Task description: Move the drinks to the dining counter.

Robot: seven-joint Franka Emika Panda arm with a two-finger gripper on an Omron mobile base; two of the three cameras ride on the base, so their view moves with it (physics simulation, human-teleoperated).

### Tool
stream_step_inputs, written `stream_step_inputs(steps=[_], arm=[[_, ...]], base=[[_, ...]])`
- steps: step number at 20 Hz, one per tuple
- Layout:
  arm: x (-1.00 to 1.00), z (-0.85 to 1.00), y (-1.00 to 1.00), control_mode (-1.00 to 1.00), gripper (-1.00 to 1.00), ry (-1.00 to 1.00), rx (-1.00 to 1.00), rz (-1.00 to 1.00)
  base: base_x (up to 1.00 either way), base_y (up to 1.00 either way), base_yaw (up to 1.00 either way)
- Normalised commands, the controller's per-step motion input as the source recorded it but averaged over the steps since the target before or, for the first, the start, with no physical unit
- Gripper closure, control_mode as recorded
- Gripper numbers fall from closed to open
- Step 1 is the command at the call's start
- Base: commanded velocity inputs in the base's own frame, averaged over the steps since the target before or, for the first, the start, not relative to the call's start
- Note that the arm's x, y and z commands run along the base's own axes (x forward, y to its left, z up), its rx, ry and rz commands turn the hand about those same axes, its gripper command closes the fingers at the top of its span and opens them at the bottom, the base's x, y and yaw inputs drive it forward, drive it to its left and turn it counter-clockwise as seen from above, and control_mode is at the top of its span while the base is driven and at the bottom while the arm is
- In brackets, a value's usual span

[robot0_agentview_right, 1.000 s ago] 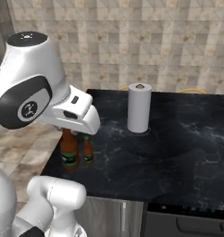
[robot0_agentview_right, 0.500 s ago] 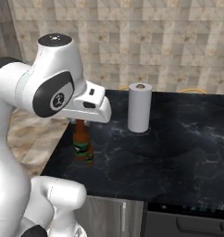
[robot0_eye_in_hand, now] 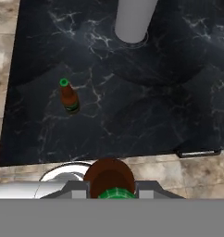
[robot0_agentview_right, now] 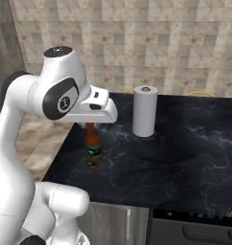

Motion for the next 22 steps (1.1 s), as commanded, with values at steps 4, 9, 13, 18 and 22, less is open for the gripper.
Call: stream_step_inputs(steps=[4, 9, 13, 18, 22], arm=[[0.49, -0.24, 0.0, -1.0, 1.0, -0.01, 0.03, 0.08], [0.44, -0.26, 0.0, -1.0, 1.0, 0.0, 0.12, 0.1], [0.33, -0.28, 0.0, -1.0, 1.0, 0.0, 0.03, 0.02], [0.18, -0.29, 0.0, -1.0, 1.0, 0.0, -0.02, 0.0], [0.18, -0.29, 0.0, -1.0, 1.0, 0.0, -0.04, 0.0]], base=[[0.0, 0.0, 0.0], [0.0, 0.0, 0.0], [0.0, 0.0, 0.0], [0.0, 0.0, 0.0], [0.0, 0.0, 0.0]])
